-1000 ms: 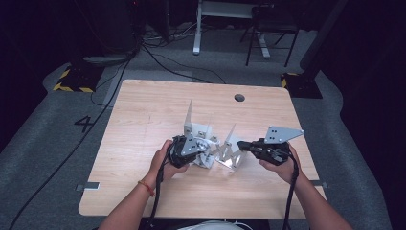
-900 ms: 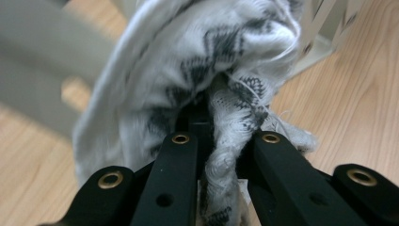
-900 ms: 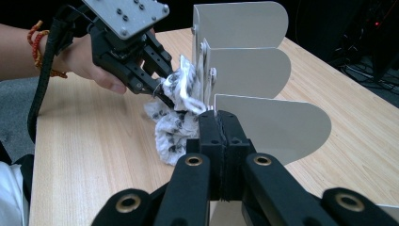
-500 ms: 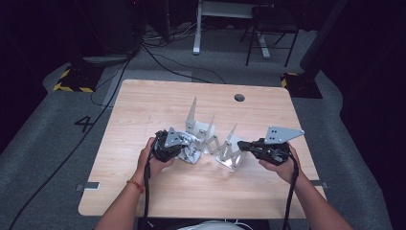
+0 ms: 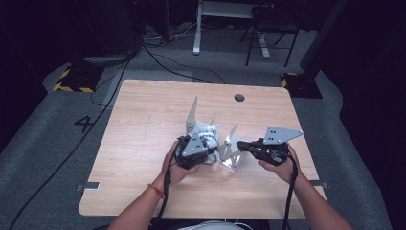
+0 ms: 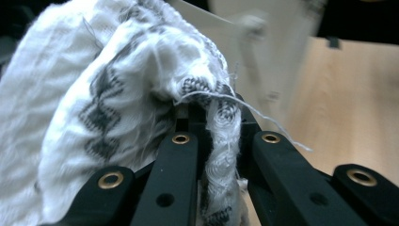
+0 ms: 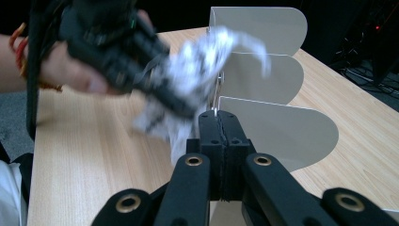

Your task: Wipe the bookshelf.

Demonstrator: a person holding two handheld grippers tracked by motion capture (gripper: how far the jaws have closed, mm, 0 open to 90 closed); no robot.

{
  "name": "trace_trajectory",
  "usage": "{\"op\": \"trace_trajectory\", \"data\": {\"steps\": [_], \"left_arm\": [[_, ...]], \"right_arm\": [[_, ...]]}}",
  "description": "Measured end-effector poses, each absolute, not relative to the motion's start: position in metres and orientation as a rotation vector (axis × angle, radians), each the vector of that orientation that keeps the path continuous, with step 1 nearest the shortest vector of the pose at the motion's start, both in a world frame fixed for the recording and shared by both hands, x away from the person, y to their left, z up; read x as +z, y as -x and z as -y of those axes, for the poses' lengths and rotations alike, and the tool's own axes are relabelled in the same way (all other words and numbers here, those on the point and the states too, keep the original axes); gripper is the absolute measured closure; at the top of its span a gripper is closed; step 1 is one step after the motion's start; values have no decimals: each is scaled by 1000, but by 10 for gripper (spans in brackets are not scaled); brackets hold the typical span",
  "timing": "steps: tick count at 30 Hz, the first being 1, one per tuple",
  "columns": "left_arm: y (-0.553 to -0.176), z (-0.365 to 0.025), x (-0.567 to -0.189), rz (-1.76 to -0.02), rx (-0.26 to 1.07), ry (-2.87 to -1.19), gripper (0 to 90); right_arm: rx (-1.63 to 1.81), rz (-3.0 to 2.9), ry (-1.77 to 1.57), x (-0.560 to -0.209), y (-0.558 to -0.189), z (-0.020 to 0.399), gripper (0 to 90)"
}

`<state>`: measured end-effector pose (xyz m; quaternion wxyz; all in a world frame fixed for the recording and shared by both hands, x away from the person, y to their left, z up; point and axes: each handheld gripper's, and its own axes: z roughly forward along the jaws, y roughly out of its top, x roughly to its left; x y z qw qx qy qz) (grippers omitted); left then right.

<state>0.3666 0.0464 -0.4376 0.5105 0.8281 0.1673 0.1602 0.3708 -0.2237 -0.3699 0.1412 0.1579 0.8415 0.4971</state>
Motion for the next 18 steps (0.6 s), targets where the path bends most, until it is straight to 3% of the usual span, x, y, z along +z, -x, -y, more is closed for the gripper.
{"op": "trace_trajectory", "data": {"steps": [12,18], "left_arm": [[-356,8,-476,-291,220,-2146,840],[-353,15,-477,-273,239,-2184,840]], "right_arm": [[1434,-2424,-458,-370,-370,224,900],[1436,-2424,-455,-370,-371,224,900]]}}
